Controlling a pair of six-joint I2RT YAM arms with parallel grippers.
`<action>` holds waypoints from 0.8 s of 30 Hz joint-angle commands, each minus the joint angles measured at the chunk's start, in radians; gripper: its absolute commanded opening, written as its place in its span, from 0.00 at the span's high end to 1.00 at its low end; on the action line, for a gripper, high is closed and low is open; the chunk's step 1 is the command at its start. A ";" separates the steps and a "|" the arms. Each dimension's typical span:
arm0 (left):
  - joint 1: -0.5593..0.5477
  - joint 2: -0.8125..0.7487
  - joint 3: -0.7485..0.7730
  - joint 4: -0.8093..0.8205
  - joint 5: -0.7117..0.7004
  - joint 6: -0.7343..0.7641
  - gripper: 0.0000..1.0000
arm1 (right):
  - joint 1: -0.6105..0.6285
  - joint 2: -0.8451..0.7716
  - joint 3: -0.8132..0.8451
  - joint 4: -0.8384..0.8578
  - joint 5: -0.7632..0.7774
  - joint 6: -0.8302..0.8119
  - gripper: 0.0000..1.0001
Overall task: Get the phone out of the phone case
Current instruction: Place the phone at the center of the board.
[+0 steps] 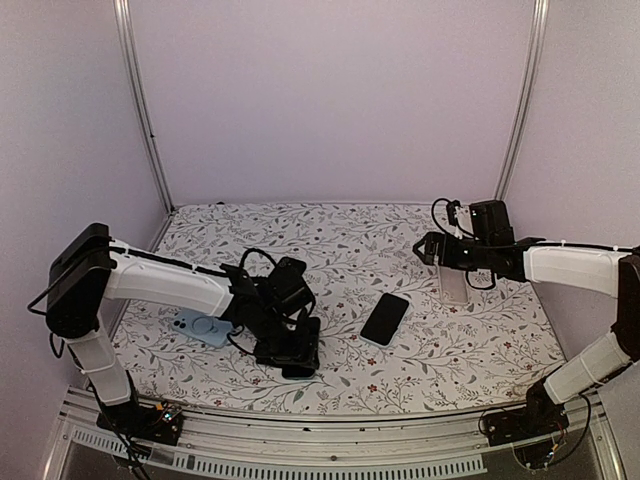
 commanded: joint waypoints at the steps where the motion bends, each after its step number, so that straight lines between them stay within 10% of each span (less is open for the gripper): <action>1: -0.025 0.039 -0.011 -0.019 -0.019 -0.016 0.22 | 0.005 0.014 0.025 -0.020 -0.012 -0.009 0.01; 24: -0.036 -0.035 0.088 -0.089 -0.177 0.040 0.05 | 0.004 0.000 0.026 -0.070 -0.029 -0.005 0.01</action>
